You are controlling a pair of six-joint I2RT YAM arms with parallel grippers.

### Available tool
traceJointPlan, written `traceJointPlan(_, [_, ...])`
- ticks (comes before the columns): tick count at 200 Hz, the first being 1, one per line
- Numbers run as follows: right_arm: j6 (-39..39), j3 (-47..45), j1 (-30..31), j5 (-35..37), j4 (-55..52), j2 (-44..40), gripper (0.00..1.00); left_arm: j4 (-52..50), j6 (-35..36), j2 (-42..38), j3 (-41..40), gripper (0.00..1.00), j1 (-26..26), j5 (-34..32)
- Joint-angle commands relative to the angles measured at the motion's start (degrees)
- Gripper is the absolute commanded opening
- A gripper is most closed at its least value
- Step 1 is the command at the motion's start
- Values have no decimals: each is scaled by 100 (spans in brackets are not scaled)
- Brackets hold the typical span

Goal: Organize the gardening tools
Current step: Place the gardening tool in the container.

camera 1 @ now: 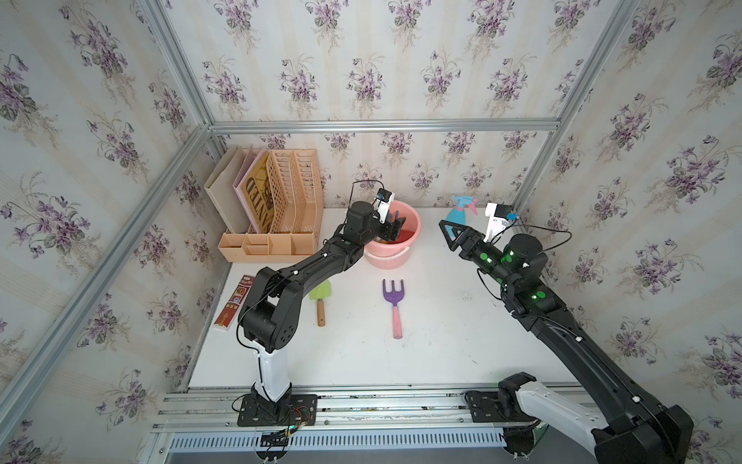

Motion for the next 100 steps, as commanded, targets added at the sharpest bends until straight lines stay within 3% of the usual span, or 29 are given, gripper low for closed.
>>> traceJointPlan(1, [-87,69,-3,-285,-101,127,82,-138,301,-569,-114,86,-29,-371])
traceJointPlan(34, [-202,29,-3,-541,-335,312,82,-1965,61,-1697,-472,87,-59,-1063])
traceJointPlan(68, [-288,-53,-3,-633,-405,313,83,-3619,-647,-2974,-1255,87,-59,-1618])
traceJointPlan(100, [-250,-86,-3,-871,-301,401,83,-5143,-1454,-3543,-1695,87,-59,-1947])
